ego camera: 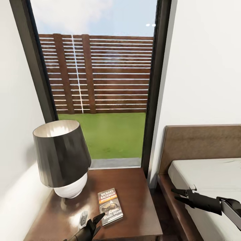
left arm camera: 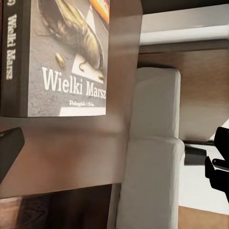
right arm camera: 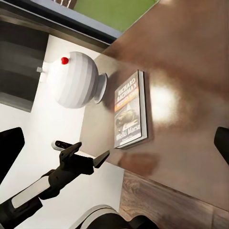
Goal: In the bedroom, move the book from the bed onto either nightstand, and place the two sandals side by side next to the bed.
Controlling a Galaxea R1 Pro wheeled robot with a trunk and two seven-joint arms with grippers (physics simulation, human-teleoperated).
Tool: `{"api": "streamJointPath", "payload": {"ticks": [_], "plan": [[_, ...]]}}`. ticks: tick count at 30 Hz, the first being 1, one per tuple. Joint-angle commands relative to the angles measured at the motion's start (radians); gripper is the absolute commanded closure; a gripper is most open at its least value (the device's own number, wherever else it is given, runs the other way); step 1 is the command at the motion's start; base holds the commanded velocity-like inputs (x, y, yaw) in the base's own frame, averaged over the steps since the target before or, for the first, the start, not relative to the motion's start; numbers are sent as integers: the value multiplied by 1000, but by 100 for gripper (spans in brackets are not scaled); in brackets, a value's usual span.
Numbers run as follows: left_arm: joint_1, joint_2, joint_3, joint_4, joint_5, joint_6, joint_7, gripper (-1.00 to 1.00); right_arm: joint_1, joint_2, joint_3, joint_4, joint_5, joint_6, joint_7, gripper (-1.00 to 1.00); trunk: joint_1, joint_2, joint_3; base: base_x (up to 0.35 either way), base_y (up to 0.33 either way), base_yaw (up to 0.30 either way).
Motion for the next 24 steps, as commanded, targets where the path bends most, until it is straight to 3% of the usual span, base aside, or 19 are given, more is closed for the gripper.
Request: {"api": "streamJointPath", "payload": {"ticks": [1, 20, 24], "plan": [[-1, 0, 2, 0, 5, 9, -2, -100, -1, -1, 5, 0, -9, 7, 0, -100, 0, 0, -1, 0, 0, 0], [-1, 1, 3, 0, 5, 9, -2, -100, -1, -1, 5, 0, -8, 6, 0, -100, 0, 0, -1, 4, 0, 0], [-1, 1, 3, 0, 5, 9, -2, -100, -1, -1, 5, 0, -9, 6, 0, -100, 0, 0, -1, -179, 0, 0]]}}
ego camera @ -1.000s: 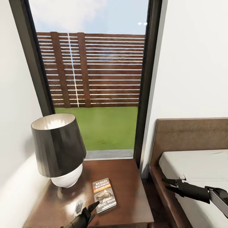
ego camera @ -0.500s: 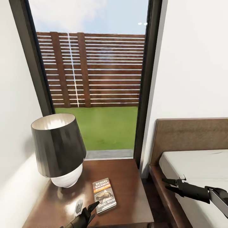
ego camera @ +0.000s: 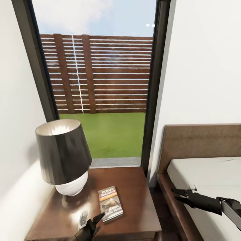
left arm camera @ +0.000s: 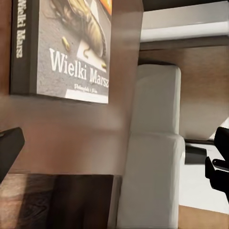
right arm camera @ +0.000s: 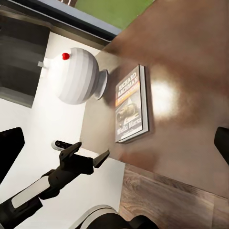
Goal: In the bedroom, move the book from the bed onto either nightstand, and place the two sandals side by side next to the bed.
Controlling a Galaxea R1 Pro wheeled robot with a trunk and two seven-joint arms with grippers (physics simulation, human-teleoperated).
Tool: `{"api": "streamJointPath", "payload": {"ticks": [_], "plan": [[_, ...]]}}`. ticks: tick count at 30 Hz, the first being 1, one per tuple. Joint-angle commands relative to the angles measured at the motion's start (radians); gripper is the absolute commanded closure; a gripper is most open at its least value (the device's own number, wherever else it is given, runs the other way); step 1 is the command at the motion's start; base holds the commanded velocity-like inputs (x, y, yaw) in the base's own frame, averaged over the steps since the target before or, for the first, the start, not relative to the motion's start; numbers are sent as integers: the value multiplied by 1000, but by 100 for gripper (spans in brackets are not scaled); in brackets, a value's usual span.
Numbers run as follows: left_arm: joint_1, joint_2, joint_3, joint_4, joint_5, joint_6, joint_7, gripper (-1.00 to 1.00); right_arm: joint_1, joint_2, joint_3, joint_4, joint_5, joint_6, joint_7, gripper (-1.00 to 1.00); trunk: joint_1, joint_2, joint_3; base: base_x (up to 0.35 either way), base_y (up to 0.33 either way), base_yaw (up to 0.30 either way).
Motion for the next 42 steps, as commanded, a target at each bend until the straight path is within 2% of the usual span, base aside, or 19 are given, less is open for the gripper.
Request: {"api": "streamJointPath", "payload": {"ticks": [1, 28, 42], "plan": [[0, 0, 2, 0, 5, 9, -2, -100, -1, -1, 5, 0, -9, 6, 0, -100, -1, -1, -1, -151, 0, 0], [0, 0, 1, 0, 5, 10, -5, -100, -1, -1, 5, 0, -9, 6, 0, -100, -1, -1, -1, -33, 0, 0], [0, 0, 1, 0, 5, 12, -3, -100, -1, -1, 5, 0, -9, 6, 0, -100, -54, 97, 43, 0, 0, 0]]}}
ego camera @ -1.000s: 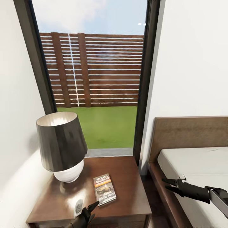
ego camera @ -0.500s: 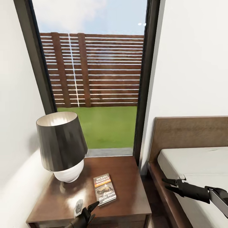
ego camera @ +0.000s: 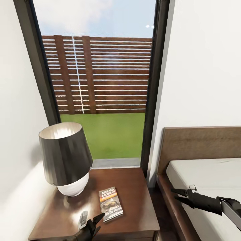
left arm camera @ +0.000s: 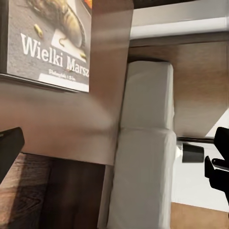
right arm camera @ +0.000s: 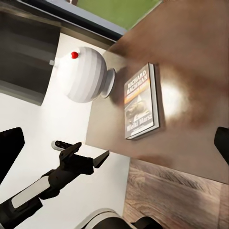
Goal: In the bedroom, move the book from the bed onto either nightstand, and place the two sandals side by side next to the bed.
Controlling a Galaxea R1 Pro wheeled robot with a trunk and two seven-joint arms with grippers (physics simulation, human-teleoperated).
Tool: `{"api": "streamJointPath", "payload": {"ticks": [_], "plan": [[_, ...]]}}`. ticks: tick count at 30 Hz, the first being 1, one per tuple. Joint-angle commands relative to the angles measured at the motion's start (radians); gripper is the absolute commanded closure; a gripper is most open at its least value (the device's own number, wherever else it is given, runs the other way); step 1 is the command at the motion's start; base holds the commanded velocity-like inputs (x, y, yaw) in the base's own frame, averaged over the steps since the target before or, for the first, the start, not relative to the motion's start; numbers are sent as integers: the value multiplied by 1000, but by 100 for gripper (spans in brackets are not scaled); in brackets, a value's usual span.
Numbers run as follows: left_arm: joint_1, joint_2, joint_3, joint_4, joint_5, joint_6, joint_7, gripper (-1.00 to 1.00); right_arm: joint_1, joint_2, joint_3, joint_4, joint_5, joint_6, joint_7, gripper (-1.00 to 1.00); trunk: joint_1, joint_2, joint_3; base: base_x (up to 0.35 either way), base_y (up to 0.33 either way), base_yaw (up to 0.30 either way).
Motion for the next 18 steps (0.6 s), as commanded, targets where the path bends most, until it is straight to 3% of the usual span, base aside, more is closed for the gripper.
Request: {"api": "streamJointPath", "payload": {"ticks": [1, 18], "plan": [[0, 0, 2, 0, 5, 9, -2, -100, -1, -1, 5, 0, -8, 6, 0, -100, -4, 7, 2, 0, 0, 0], [0, 0, 0, -15, 3, 12, -9, -100, -1, -1, 6, 7, -8, 5, 0, -100, -69, 126, 55, 0, 0, 0]]}}
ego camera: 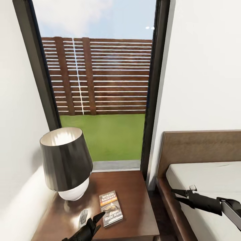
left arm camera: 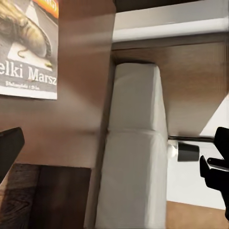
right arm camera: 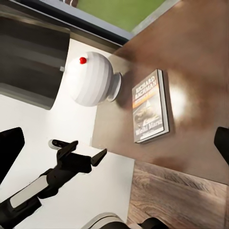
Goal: In the bedroom, move the book from the bed onto either nightstand, and place the two sandals side by side next to the bed.
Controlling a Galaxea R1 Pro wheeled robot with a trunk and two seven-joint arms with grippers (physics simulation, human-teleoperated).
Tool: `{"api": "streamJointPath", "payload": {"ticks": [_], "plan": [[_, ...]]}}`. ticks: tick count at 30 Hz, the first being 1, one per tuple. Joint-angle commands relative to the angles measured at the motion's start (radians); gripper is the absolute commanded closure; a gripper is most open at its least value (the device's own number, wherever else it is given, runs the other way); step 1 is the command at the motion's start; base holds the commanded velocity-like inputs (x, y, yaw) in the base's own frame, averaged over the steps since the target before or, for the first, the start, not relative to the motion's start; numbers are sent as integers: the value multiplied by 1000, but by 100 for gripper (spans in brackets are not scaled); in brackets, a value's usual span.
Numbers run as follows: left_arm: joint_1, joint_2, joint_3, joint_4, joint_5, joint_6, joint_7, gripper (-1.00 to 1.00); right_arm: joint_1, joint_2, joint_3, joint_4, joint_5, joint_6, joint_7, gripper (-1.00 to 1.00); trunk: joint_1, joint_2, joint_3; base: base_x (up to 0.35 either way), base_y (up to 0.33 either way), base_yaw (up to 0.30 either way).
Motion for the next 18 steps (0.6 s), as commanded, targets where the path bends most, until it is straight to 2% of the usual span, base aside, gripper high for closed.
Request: {"api": "streamJointPath", "payload": {"ticks": [1, 4, 13, 14, 15, 18], "plan": [[0, 0, 1, -14, 4, 9, -2, -100, -1, -1, 5, 2, -8, 6, -1, -100, -4, 7, 2, 0, 0, 0], [0, 0, -3, -75, -1, 7, 0, -100, -1, 0, 10, 11, -6, 0, -2, -100, -16, 28, 12, 0, 0, 0], [0, -3, -8, -105, -4, 3, 0, -100, -1, 6, 11, 22, -5, -6, -3, -100, -50, 91, 40, 0, 0, 0], [0, -3, -8, -106, -4, 3, 0, -100, -1, 7, 11, 33, -4, -6, -3, -100, -54, 98, 43, 0, 0, 0], [0, -2, -14, -105, -5, 1, 2, -100, -1, 9, 12, 127, 0, -9, -3, -100, -58, 105, 46, 0, 0, 0], [0, -3, -52, -106, -9, -1, 4, -100, -1, 10, 13, 173, 1, -20, -3, -100, -69, 126, 55, 0, 0, 0]]}}
